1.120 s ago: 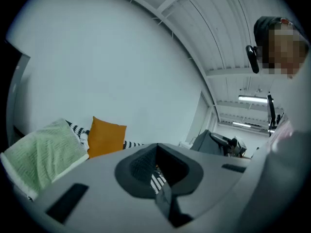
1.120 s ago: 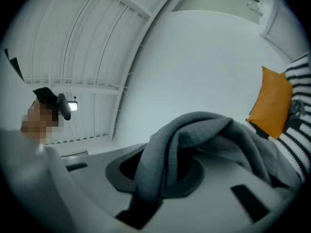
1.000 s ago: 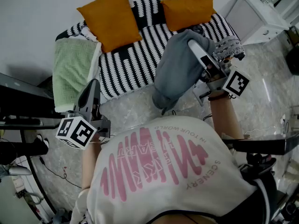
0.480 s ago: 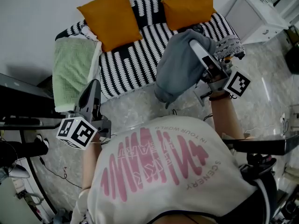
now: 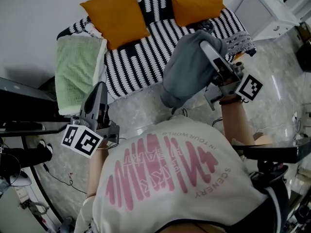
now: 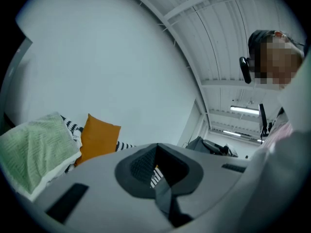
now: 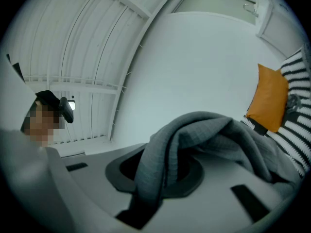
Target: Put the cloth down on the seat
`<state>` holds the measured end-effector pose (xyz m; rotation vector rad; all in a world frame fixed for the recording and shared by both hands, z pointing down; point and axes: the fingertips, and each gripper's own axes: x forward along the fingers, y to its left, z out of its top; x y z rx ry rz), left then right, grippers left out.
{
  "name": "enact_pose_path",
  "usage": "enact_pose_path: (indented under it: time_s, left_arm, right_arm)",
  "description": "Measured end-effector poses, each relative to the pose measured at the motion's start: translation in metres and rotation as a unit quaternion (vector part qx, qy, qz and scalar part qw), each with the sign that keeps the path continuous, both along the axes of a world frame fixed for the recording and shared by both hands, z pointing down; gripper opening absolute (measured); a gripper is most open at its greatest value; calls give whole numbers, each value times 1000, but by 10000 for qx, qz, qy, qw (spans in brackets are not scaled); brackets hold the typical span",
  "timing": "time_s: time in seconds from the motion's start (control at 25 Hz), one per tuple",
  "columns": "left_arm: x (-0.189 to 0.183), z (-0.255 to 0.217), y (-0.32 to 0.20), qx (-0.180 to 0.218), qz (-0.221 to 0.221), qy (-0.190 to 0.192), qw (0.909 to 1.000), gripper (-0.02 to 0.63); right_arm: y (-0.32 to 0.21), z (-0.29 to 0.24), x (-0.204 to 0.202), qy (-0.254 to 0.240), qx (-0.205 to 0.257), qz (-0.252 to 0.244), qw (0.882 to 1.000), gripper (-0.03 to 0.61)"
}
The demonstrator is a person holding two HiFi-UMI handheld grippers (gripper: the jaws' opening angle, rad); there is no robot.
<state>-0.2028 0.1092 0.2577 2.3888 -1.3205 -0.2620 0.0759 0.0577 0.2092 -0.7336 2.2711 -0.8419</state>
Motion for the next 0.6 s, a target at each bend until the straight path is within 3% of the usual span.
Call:
enact_pose_path:
  time_s: [0.2,0.4,0.6]
  left_arm:
    - [-9,26,10,-368,137,-433,9983,9]
    - [-25,40,14,-593,75,-52,9982,8]
    - [-28,26,17,-262,75,192,9994,8]
  right_arm:
    - [9,8,-10,-39,-49,155,9999,71]
    - [18,15,-20,33,-101,178,9998,71]
    - [15,13,-21,93,-115,241,9996,71]
